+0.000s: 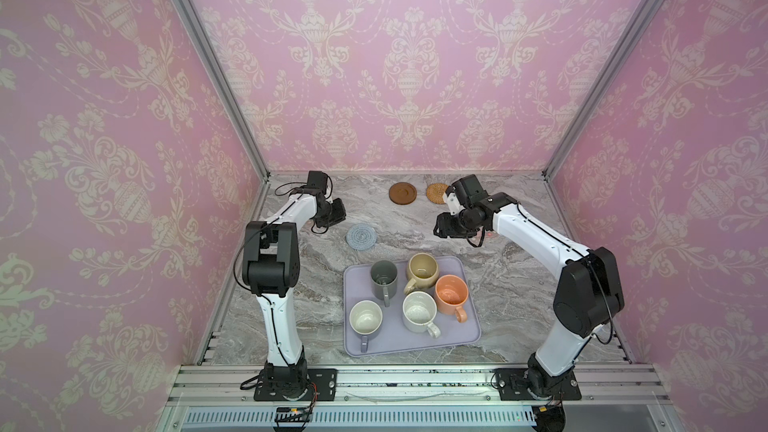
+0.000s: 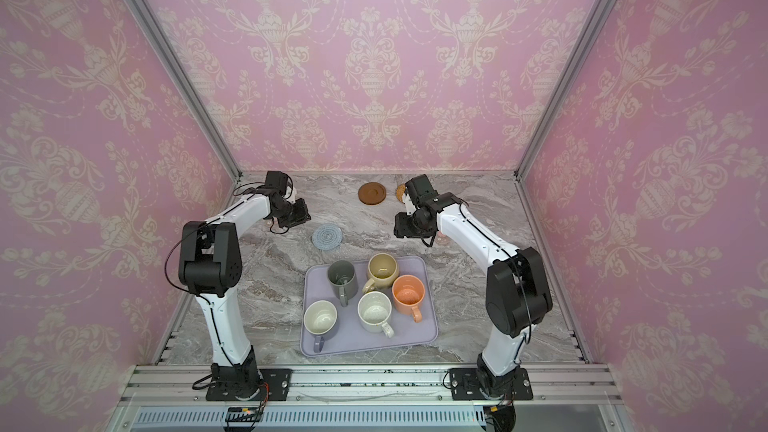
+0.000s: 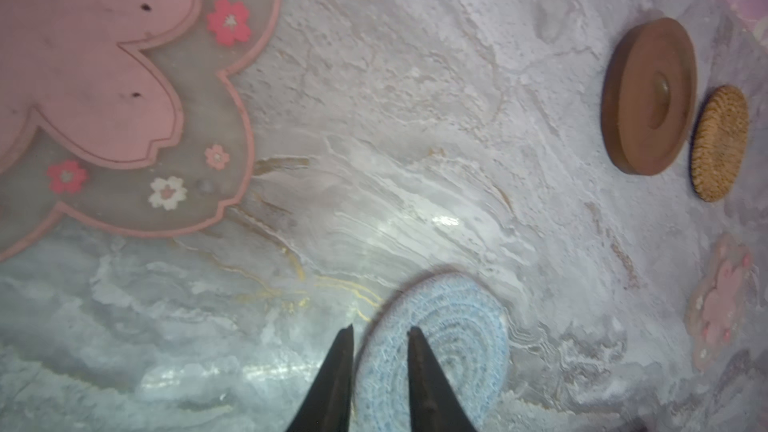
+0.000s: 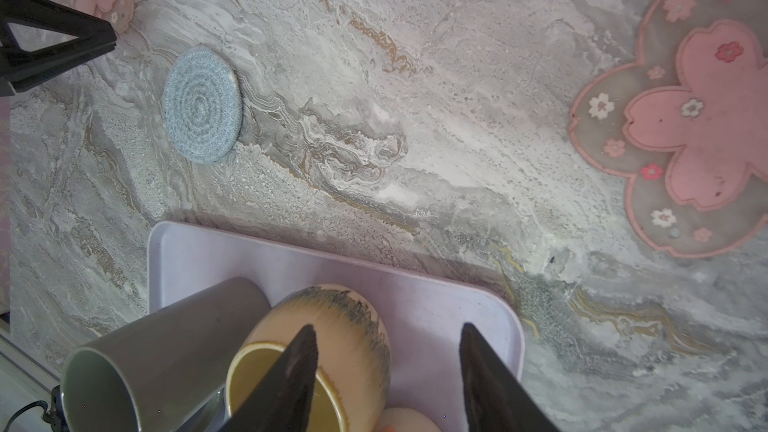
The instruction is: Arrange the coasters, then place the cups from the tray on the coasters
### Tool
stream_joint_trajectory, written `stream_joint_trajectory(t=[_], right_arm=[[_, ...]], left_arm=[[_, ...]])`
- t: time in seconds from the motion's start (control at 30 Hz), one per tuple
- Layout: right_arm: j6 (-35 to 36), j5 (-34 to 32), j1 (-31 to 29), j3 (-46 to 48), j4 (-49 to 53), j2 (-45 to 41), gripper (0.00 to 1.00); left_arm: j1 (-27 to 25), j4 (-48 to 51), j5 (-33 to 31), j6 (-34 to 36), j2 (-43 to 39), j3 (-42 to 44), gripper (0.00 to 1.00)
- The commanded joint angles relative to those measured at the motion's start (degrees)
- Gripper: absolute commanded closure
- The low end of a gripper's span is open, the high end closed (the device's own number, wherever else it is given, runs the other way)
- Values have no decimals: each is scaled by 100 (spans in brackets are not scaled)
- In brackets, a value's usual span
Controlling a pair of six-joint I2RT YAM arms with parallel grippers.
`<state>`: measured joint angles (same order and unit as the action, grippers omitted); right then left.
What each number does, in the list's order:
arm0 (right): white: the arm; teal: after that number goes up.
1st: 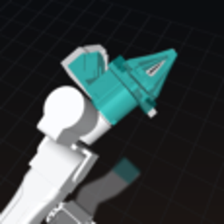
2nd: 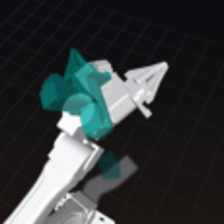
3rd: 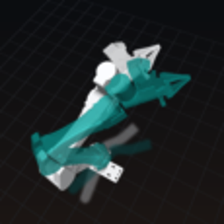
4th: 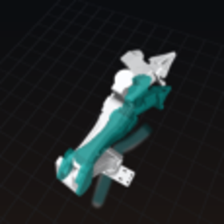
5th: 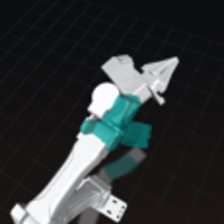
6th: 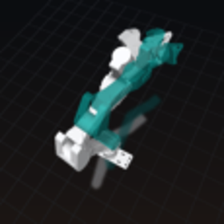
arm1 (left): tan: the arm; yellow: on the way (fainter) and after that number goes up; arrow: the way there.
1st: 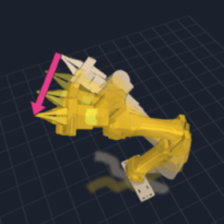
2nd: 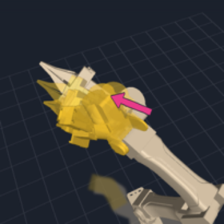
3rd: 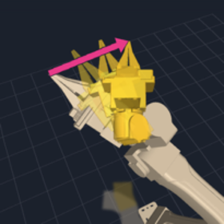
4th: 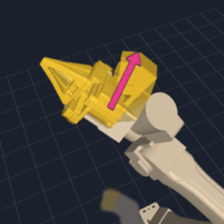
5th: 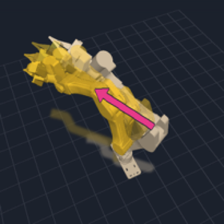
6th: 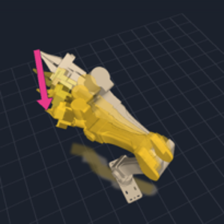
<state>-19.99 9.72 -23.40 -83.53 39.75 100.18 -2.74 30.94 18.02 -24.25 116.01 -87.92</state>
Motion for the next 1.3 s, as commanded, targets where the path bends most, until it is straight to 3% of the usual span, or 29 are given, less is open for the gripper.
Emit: stream_joint_trajectory(t=[0.0,0.4,0.87,1.07,1.27], right_arm=[[-137,-127,-48,19,-128,-108,43],[1,-339,-42,380,-143,-323,43],[240,-541,-5,488,-83,-380,43],[259,-531,30,471,-99,-340,43],[320,-561,81,477,-31,-335,43]], left_arm=[[-188,217,159,148,-299,254,74],[-848,223,-84,-13,-276,692,82],[-1001,458,-593,-271,459,266,86],[-1002,412,-662,-355,908,-222,85],[-1005,807,-842,-237,1733,-1521,85]])
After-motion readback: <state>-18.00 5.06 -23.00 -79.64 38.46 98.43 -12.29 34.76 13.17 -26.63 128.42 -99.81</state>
